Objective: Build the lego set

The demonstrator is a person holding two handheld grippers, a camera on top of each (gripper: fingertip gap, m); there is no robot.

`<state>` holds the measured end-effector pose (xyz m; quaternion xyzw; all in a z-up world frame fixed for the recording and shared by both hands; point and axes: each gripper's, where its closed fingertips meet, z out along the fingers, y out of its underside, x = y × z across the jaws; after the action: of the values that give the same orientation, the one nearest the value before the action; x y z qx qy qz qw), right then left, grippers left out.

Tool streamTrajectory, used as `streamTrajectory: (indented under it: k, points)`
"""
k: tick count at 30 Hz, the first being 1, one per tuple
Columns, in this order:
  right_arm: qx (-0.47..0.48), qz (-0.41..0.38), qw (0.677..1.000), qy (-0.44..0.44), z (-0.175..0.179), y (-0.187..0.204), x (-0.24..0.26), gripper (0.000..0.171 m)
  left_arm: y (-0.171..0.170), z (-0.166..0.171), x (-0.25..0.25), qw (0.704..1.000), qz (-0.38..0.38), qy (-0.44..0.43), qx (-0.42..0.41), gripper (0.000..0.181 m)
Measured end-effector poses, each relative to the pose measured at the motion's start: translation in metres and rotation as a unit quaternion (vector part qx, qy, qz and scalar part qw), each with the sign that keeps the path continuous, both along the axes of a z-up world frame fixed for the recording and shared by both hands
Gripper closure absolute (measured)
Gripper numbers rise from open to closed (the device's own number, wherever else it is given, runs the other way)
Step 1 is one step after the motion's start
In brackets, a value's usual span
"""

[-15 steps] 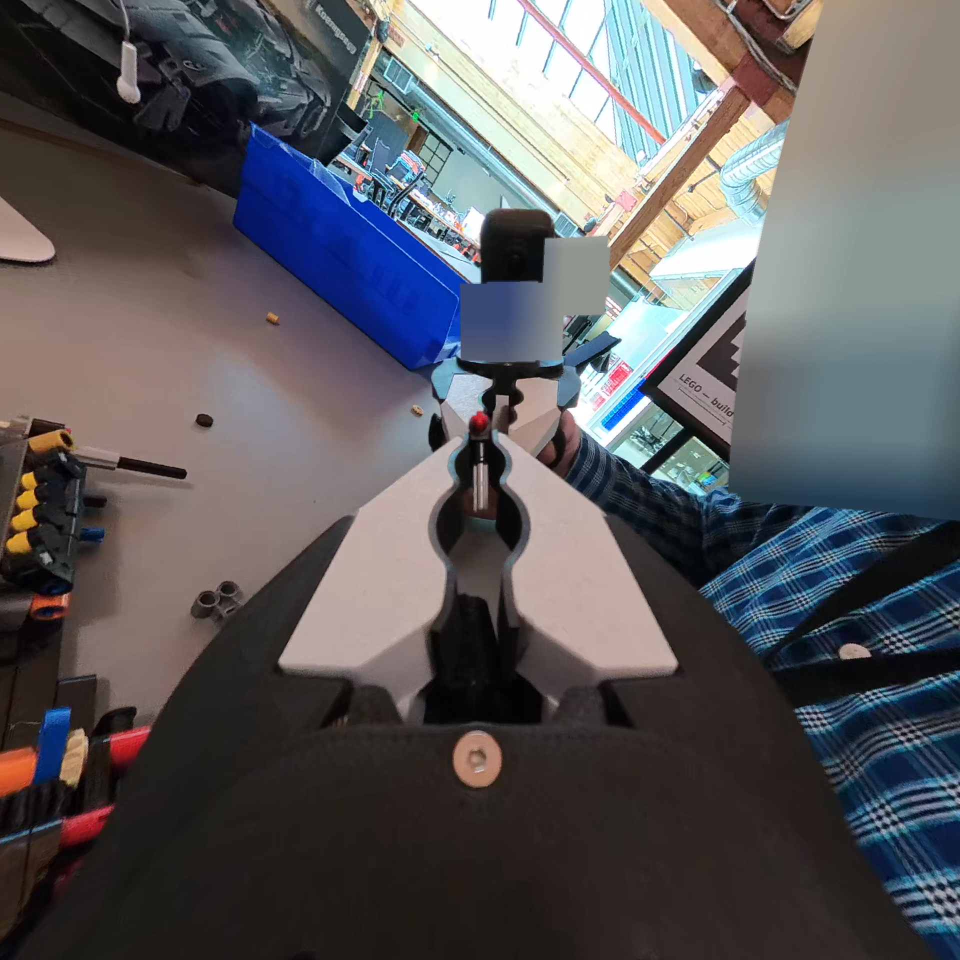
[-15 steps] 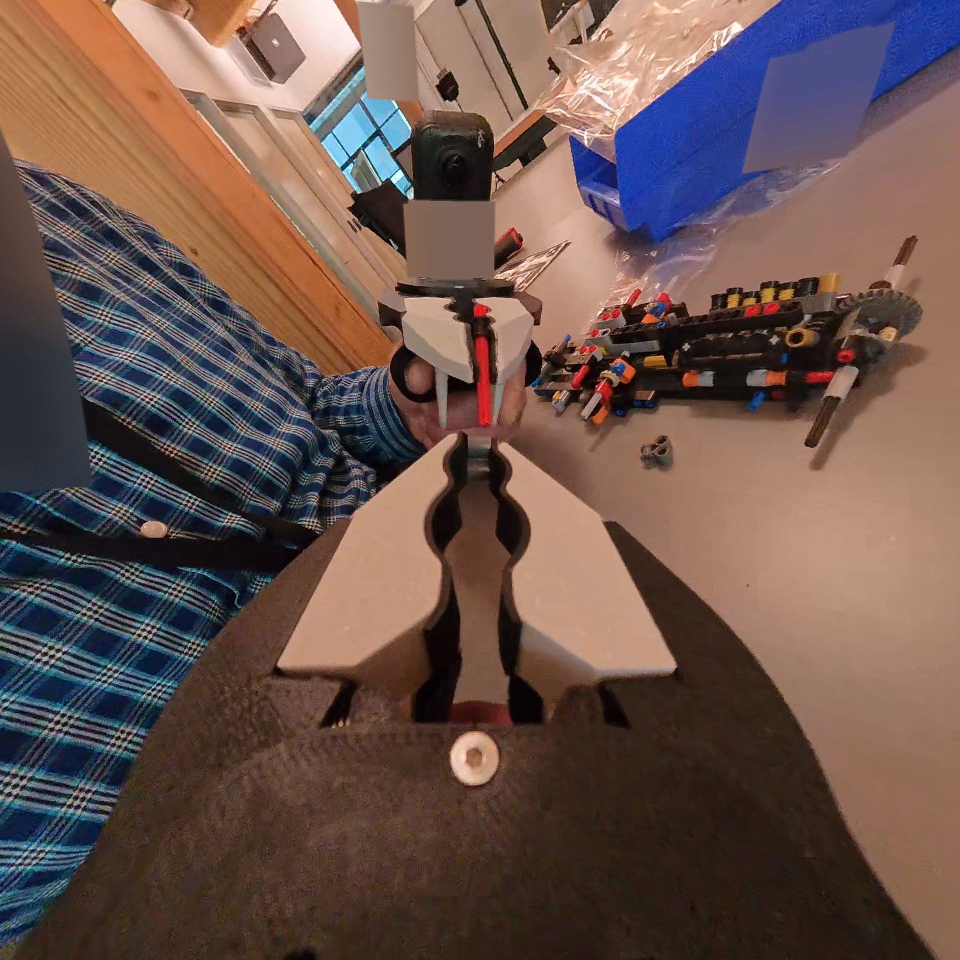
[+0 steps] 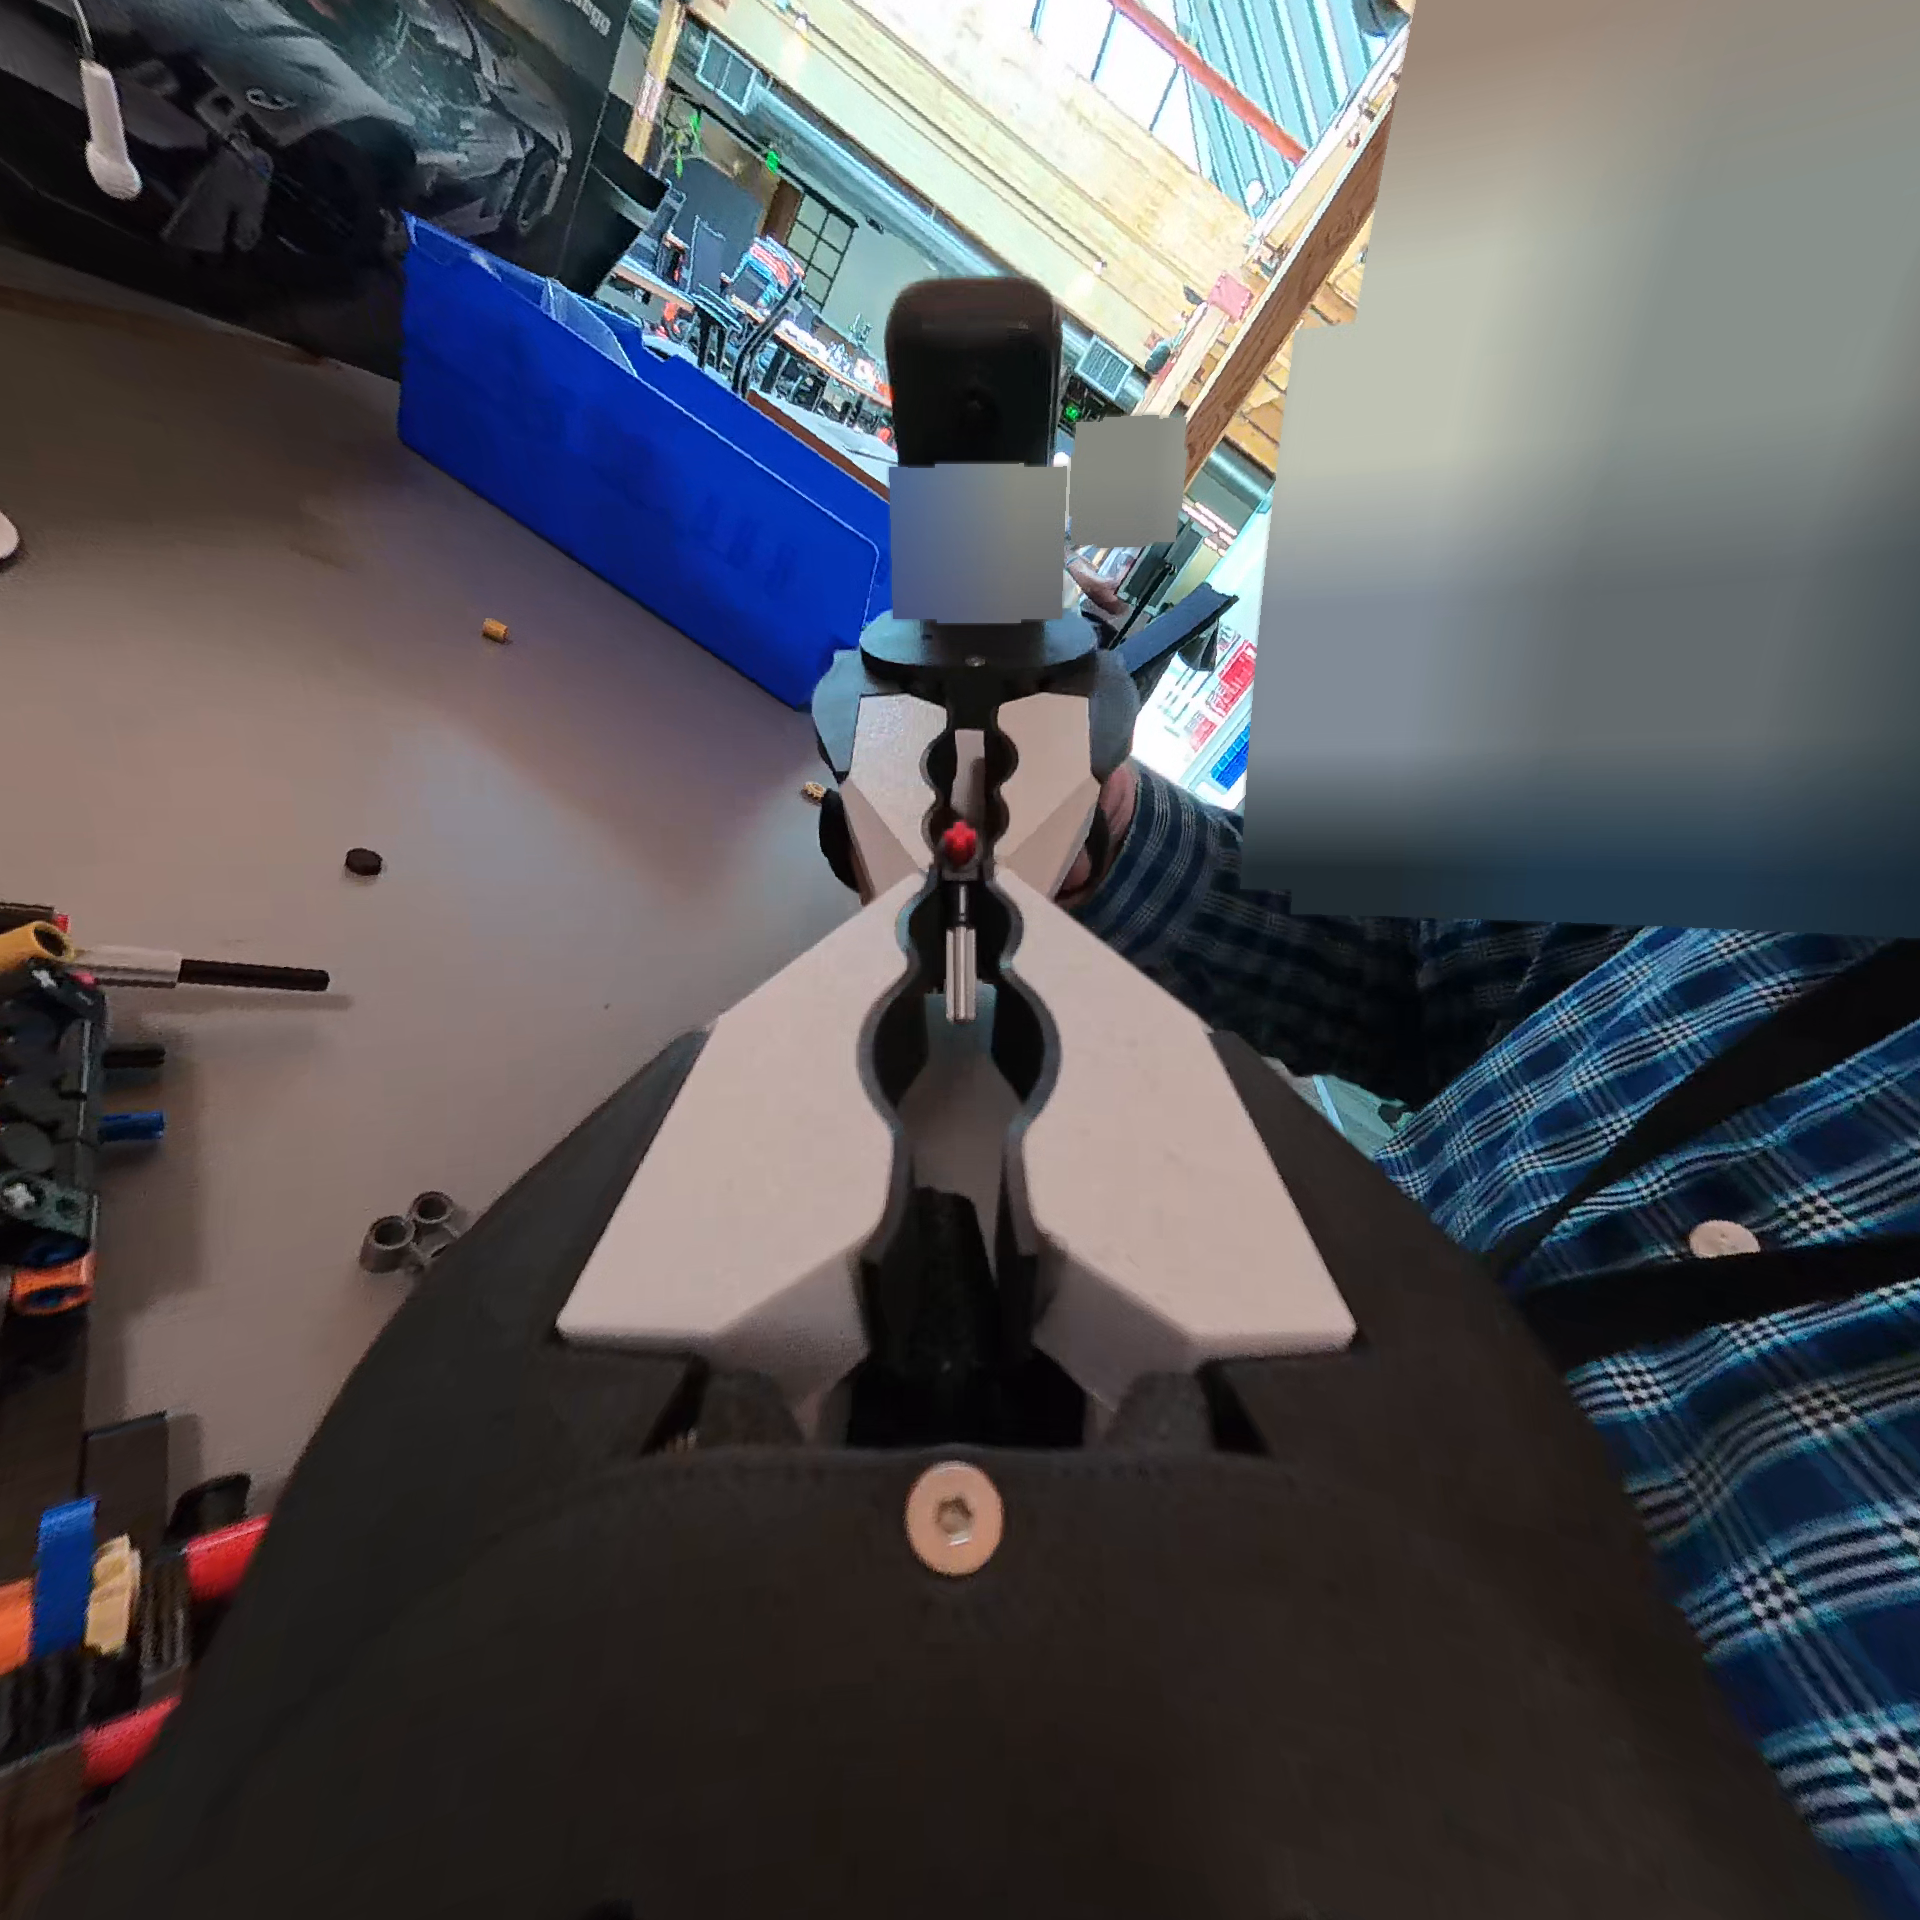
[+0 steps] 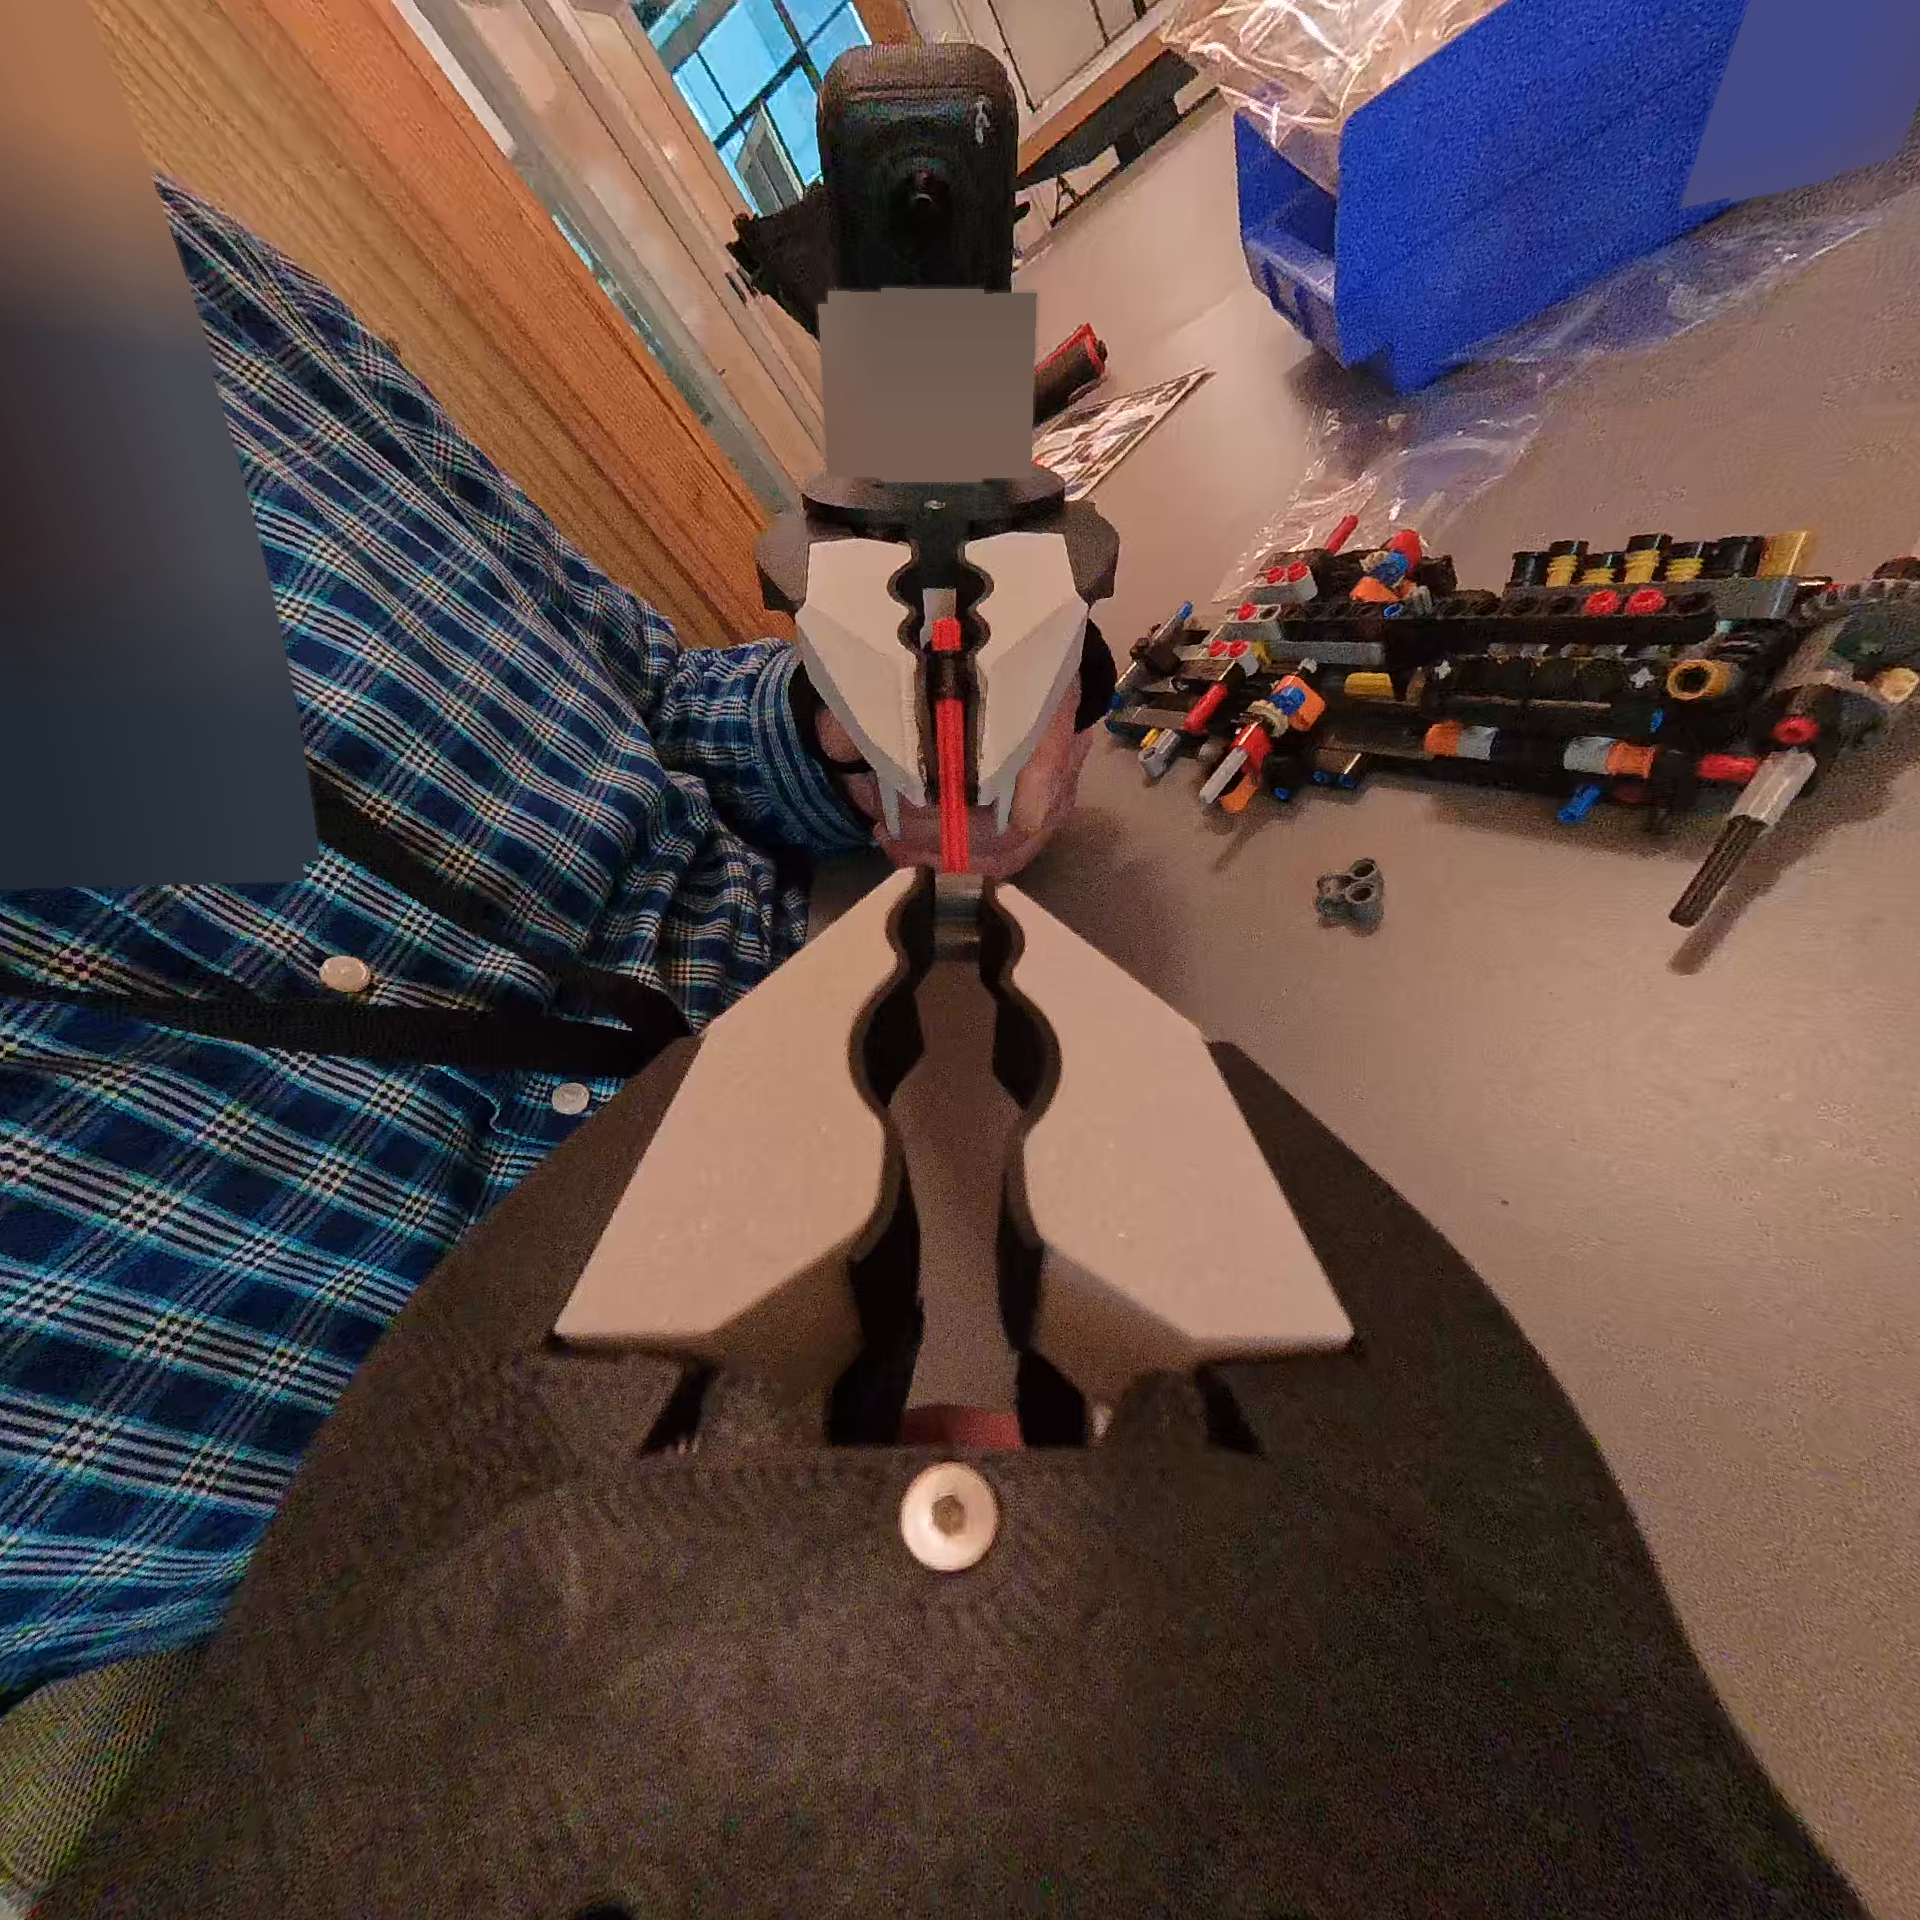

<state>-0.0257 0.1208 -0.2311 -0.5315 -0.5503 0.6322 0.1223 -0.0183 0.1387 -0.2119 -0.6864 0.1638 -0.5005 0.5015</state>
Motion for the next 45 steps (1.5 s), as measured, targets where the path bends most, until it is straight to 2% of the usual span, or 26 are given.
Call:
streamTrajectory:
  k: [18,31,40,45]
  points:
    - [0.016,0.030,0.998,-0.060,-0.003,-0.002,0.011,0.167,-0.004,-0.003,0.009,0.998,-0.014,0.049,0.030,0.177]
    - [-0.001,0.016,0.998,-0.068,0.003,0.001,0.018,0.167,-0.002,0.002,0.017,0.997,-0.037,0.052,0.051,0.177]
    - [-0.017,0.027,0.997,-0.068,0.002,-0.002,0.018,0.167,-0.006,0.000,0.017,0.992,-0.036,0.091,0.078,0.177]
    - [0.010,0.014,0.997,-0.069,0.005,-0.004,0.014,0.167,-0.008,0.003,0.013,0.989,-0.038,0.104,0.097,0.177]
